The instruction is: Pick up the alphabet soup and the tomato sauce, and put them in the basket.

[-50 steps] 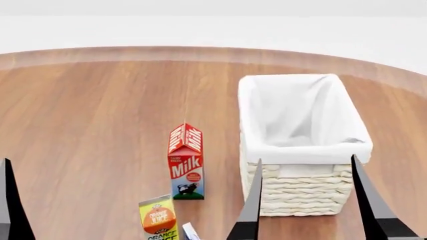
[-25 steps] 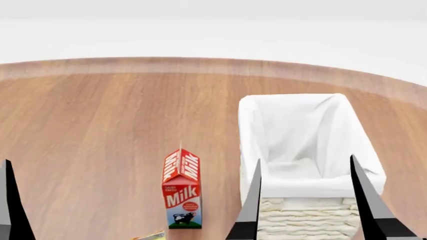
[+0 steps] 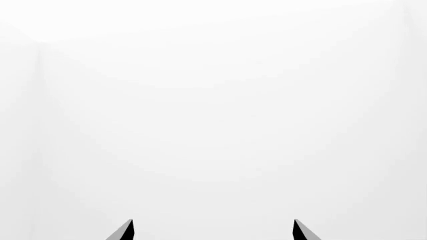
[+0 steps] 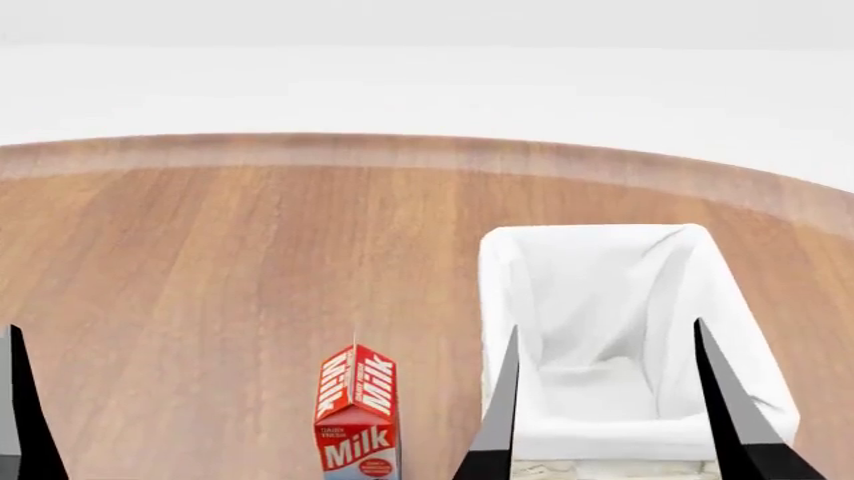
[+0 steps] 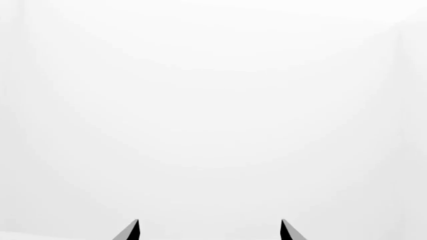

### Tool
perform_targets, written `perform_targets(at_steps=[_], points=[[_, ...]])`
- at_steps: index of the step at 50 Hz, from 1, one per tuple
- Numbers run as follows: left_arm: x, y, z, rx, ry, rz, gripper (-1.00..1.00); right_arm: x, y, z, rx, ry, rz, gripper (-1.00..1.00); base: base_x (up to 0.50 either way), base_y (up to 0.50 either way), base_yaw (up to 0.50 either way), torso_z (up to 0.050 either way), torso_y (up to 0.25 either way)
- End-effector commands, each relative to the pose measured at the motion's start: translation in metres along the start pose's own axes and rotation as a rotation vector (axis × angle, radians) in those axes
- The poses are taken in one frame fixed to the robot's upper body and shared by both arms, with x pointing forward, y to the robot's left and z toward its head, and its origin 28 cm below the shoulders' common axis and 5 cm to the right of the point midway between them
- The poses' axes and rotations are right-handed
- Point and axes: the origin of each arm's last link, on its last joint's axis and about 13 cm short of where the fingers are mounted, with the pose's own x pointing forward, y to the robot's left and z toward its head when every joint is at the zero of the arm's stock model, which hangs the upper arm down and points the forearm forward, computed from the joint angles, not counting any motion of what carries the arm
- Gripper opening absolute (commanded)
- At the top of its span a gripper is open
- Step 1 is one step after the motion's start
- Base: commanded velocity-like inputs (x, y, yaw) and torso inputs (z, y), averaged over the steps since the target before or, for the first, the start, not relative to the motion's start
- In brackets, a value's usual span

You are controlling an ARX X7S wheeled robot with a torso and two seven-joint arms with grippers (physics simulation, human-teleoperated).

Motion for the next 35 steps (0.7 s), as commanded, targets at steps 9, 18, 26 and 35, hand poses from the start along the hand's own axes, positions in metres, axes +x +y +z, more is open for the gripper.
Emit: perform_targets(at_steps=[9,18,26,35], points=[[0.000,-0.001,0.000,-0.001,0.002,-0.004,1.00,0.000,-0.001,0.004,-0.005,-0.009,0.002,1.00,0.00,0.00,0.00,0.000,0.000],[0.001,0.003,0.001,0.007,0.005,0.006,1.00,0.010,-0.018,0.039,-0.027,-0.027,0.020,1.00,0.00,0.00,0.00,0.000,0.000],[0.001,0.005,0.001,0.020,0.013,0.010,1.00,0.018,-0.035,0.085,-0.041,0.033,0.073,1.00,0.00,0.00,0.00,0.000,0.001],[-0.001,0.003,0.002,0.036,0.020,0.001,1.00,0.033,-0.051,0.145,-0.077,0.105,0.153,1.00,0.00,0.00,0.00,0.000,0.000]])
